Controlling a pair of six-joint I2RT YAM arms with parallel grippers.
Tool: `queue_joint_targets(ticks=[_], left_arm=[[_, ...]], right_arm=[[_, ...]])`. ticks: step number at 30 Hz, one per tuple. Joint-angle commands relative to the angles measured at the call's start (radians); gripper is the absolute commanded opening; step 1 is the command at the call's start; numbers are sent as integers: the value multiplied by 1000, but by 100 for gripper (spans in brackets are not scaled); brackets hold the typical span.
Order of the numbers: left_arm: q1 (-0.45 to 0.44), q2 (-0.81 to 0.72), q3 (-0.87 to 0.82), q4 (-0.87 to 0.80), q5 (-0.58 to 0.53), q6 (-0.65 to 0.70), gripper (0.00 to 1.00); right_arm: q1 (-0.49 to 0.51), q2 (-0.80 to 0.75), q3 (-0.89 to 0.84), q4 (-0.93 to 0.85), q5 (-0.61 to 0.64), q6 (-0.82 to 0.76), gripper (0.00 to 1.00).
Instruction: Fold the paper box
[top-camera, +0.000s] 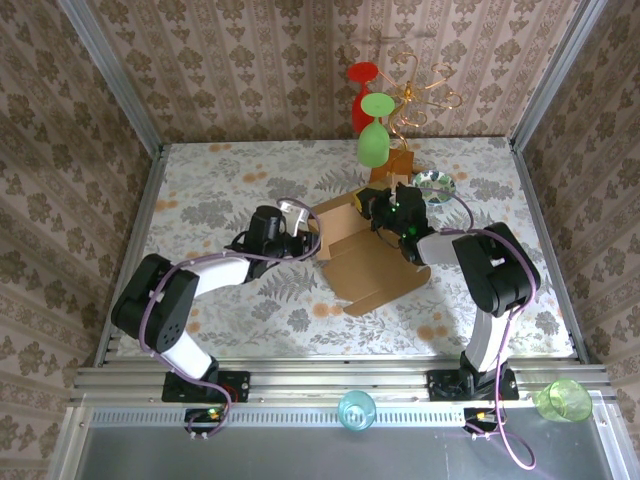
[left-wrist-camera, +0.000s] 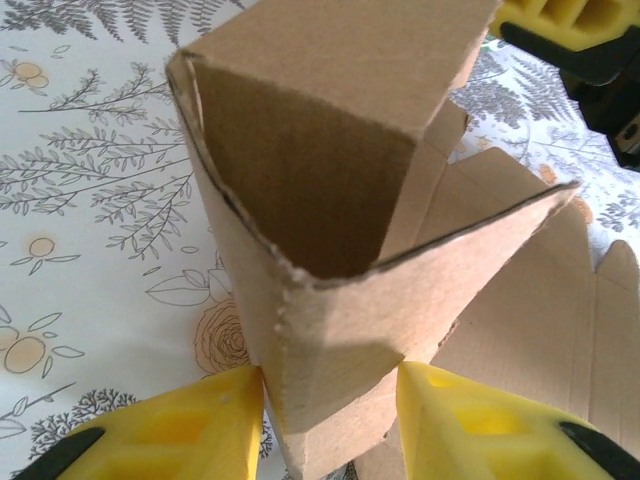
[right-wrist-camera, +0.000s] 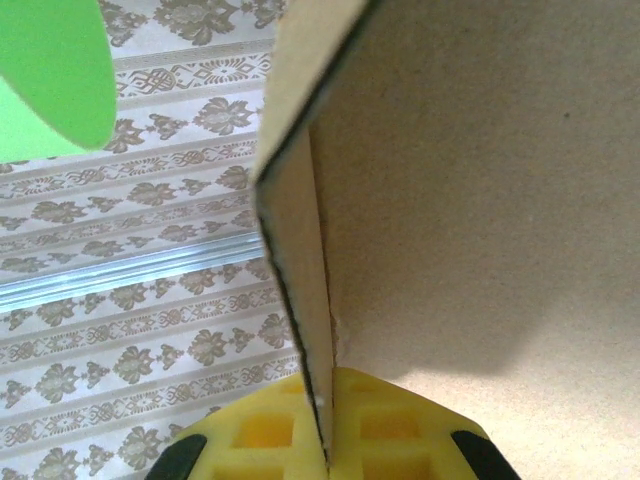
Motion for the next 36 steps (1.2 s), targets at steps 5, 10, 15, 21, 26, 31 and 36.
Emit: queue_joint_targets(ticks=[5, 10, 15, 21, 26, 31, 36], left_arm=[[-56, -17, -16, 24, -195, -37, 35], [-71, -7, -16, 35, -248, -37, 35], [-93, 8, -13, 47, -274, -39, 36], [-119, 25, -25, 71, -347, -58, 38], [-137, 41, -23, 93, -420, -82, 37], [-161, 67, 2, 97, -469, -91, 36], [-179, 91, 19, 94, -524, -113, 40]], right_arm=[[4, 20, -91, 210, -3, 15, 0], [4, 40, -148, 305, -2, 23, 0], [3, 60, -160, 347, -2, 34, 0], [7, 56, -162, 343, 2, 43, 0], [12, 55, -161, 338, 9, 49, 0], [15, 51, -161, 331, 21, 60, 0], [25, 48, -157, 323, 35, 67, 0]])
